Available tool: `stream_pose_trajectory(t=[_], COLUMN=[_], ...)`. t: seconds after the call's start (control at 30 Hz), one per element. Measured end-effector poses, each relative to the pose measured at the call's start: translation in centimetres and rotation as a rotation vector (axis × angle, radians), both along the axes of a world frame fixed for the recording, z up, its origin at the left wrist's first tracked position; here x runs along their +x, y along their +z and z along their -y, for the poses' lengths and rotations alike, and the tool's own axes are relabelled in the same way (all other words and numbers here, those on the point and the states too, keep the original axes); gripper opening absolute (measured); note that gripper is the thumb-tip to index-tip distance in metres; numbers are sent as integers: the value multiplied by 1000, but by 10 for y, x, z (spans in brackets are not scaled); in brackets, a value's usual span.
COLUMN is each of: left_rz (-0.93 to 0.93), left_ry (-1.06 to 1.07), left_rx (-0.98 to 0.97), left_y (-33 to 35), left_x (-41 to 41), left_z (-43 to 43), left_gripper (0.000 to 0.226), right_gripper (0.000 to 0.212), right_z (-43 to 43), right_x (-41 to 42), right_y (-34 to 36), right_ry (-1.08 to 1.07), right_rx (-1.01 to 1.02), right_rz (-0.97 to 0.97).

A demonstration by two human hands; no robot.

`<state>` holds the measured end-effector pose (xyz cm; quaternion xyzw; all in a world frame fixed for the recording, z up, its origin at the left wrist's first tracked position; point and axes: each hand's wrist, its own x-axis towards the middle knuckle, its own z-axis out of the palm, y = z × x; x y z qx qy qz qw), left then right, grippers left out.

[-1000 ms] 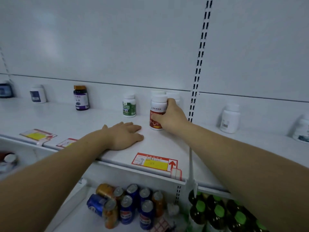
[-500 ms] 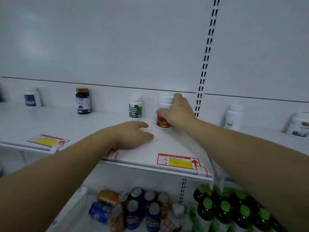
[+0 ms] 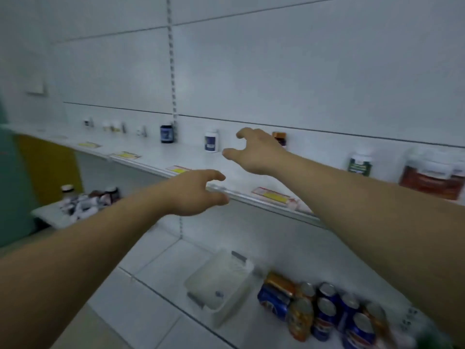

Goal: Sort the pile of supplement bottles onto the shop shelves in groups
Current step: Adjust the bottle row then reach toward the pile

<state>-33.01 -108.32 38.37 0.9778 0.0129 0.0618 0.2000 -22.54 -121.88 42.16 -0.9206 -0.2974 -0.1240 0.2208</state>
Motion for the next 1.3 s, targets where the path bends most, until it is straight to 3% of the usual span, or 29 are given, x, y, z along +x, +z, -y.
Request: stream_pose_trajectory(t=[0.27, 0.47, 0.87, 1.03, 1.2, 1.3], left_rz=[-170, -227, -325, -376, -440, -470], left_ry=[347, 536, 609, 532, 392, 299], left_rx=[-38, -122, -224, -239, -219, -202], left_y=[-75, -136, -207, -229, -261, -289], left_x=[-87, -86, 19, 64, 116, 148], left_z=[-174, -273, -429, -493, -575, -628], left_gripper=[56, 62, 60, 61, 63, 66], right_gripper=[65, 54, 60, 37, 56, 46], right_z=[-220, -342, -483, -530, -586, -611], right_x=[-56, -32, 108, 144, 180, 194], right_y=[-49, -120, -238, -275, -318, -345], right_ry=[460, 564, 429, 349, 199, 75], right_rx=[-61, -145, -279, -250, -173, -115], right_rz=[-82, -178, -406, -490, -593, -656])
